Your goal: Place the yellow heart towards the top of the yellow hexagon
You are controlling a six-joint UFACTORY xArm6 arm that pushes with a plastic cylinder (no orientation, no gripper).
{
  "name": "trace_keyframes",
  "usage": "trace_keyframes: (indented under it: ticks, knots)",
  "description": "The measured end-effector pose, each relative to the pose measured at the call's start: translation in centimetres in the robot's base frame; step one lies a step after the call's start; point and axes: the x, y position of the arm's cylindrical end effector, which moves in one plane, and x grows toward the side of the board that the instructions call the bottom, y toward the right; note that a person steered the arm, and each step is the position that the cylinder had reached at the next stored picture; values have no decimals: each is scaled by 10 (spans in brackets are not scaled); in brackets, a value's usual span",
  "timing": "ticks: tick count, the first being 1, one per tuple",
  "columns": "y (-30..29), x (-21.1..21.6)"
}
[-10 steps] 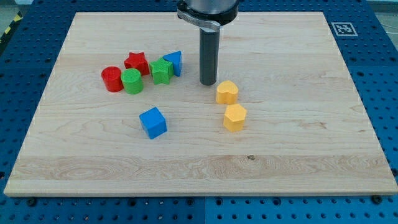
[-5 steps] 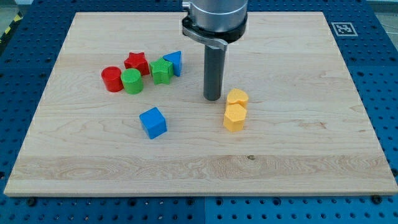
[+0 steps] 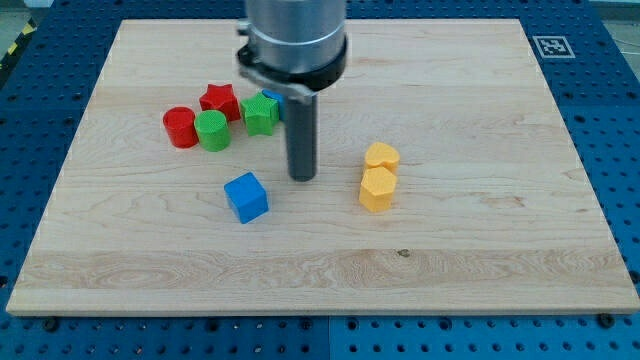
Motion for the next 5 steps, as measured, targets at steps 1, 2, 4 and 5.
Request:
trace_keyframes:
  ticks: [1,2,4,5]
  knots:
    - [-45,1]
    - [-81,1]
    - [-109,46]
    - [-99,57]
